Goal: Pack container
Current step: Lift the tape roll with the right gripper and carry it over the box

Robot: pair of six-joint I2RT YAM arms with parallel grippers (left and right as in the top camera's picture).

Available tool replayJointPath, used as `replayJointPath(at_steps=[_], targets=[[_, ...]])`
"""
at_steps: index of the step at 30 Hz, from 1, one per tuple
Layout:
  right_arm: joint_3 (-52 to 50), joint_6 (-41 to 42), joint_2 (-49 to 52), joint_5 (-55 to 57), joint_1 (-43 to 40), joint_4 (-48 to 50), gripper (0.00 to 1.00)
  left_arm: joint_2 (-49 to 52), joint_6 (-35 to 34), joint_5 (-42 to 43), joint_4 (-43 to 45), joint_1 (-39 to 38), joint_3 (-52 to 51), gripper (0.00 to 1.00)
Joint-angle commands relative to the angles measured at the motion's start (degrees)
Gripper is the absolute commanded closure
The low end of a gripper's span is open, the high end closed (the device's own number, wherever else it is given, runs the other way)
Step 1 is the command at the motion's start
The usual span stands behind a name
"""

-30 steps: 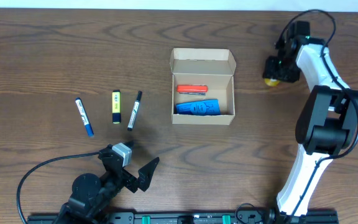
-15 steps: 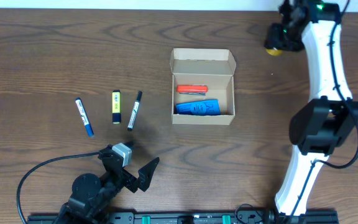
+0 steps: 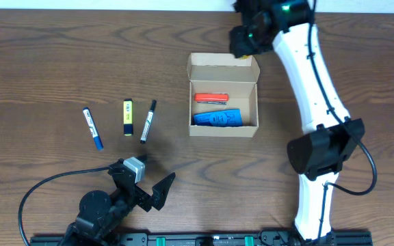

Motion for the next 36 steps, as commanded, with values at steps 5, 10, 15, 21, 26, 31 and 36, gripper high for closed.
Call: replayJointPath(at_steps=[5,10,15,21,26,31,36], targets=[[-19.4,0.5,-16.3,8.5,6.6,11.1,0.44,-0.5,0.0,-0.6,-0.1,-0.3,-1.4,0.05],[-34.9,4.2,-26.7,8.6,8.8,17.1,0.45,-0.5,0.0,-0.6,-0.1,-0.3,-1.4,0.05],[-41.7,6.6,-27.4,8.6,8.7,17.4,0.47,-0.5,0.0,-0.6,-0.1,-0.3,-1.4,0.05],[-46.8,6.9,-26.3,8.7,8.7,21.0,0.47,-0.5,0.0,-0.6,-0.1,-0.3,-1.4,0.05],[-48.9,9.7,-23.6,11.6,8.5,21.5,0.48,-0.5,0.0,-0.6,-0.1,-0.3,-1.4,0.05],[-49.4,13.0,-20.7,11.7,7.8,21.8,0.50,-0.5,0.0,-0.6,-0.1,-0.3,-1.4,0.05],[-49.6,15.9,-17.9,14.7,7.8,22.8,0.51,-0.5,0.0,-0.6,-0.2,-0.3,-1.4,0.05]])
